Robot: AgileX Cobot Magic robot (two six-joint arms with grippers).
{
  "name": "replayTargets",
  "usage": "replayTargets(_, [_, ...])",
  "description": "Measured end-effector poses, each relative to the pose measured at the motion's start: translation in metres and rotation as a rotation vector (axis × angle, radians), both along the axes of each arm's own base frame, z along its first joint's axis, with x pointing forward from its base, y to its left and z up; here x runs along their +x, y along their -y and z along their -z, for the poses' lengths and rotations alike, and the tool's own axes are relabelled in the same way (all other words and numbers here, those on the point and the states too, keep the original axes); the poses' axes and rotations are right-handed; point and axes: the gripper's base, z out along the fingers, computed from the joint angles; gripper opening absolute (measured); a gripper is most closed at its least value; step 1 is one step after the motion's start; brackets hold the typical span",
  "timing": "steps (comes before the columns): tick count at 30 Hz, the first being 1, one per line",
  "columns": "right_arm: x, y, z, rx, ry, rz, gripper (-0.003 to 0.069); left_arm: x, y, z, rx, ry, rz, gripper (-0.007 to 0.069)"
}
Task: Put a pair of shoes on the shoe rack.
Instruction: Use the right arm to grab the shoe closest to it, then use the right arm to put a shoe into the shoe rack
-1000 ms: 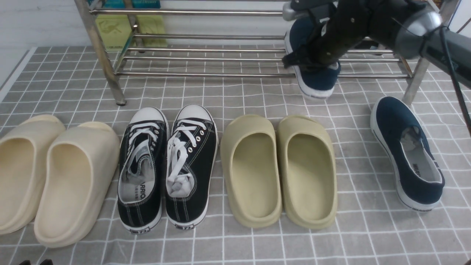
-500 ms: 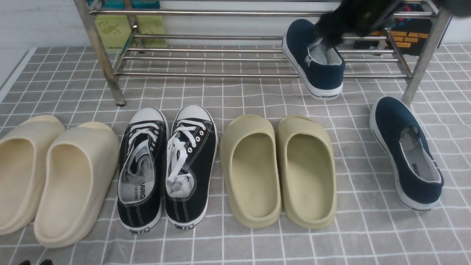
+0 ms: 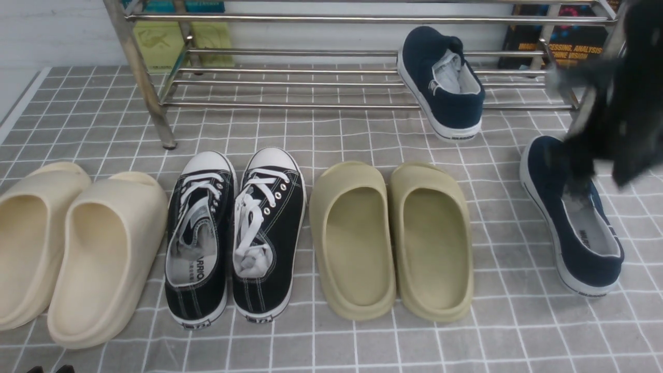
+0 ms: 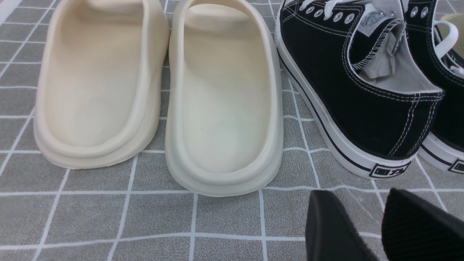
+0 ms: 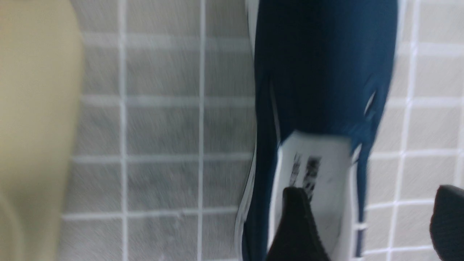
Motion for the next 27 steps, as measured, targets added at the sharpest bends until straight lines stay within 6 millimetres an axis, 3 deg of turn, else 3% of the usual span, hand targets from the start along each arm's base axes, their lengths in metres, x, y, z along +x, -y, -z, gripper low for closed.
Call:
replayTargets(2, [-0.008, -0.001, 0.026, 0.021, -0.007, 0.000, 0.0486, 0.000, 0.000, 0.000, 0.000, 0.000, 0.000, 0.0239])
replayTargets(5, [-0.011, -0.002, 0.044, 0.036, 0.038, -0.009, 0.0418, 0.000, 0.000, 0.000, 0.000, 0.000, 0.000, 0.0239])
replayTargets(9, [-0.013, -0.002, 0.050, 0.045, 0.053, -0.010, 0.0238, 0.000, 0.000, 0.000, 0.000, 0.000, 0.000, 0.0239])
replayTargets(10, [-0.013, -0.003, 0.051, 0.055, 0.053, -0.006, 0.0113, 0.000, 0.000, 0.000, 0.000, 0.000, 0.000, 0.0239])
replayTargets(11, [-0.013, -0.004, 0.051, 0.060, 0.054, -0.004, 0.0058, 0.000, 0.000, 0.000, 0.000, 0.000, 0.000, 0.0239])
replayTargets(14, [-0.015, -0.004, 0.046, 0.062, 0.061, -0.004, 0.0034, 0.000, 0.000, 0.000, 0.000, 0.000, 0.000, 0.0239])
replayTargets(17, [-0.024, -0.001, 0.027, 0.055, 0.085, -0.025, 0.0036, 0.000, 0.000, 0.000, 0.000, 0.000, 0.000, 0.0239])
replayTargets(20, [-0.035, -0.001, -0.005, 0.087, 0.141, -0.032, 0.0036, 0.000, 0.000, 0.000, 0.000, 0.000, 0.000, 0.0239])
replayTargets(21, [-0.035, -0.001, -0.005, 0.089, 0.140, -0.033, 0.0036, 0.000, 0.000, 0.000, 0.000, 0.000, 0.000, 0.0239])
replayTargets(22, [-0.037, -0.002, -0.020, 0.103, 0.170, -0.045, 0.0036, 0.000, 0.000, 0.000, 0.000, 0.000, 0.000, 0.0239])
replayTargets(24, [-0.034, -0.004, -0.037, 0.114, 0.217, -0.082, 0.0036, 0.000, 0.000, 0.000, 0.000, 0.000, 0.000, 0.0239])
replayTargets(27, [-0.021, -0.009, -0.047, 0.136, 0.266, -0.125, 0.0036, 0.000, 0.000, 0.000, 0.000, 0.000, 0.000, 0.0239])
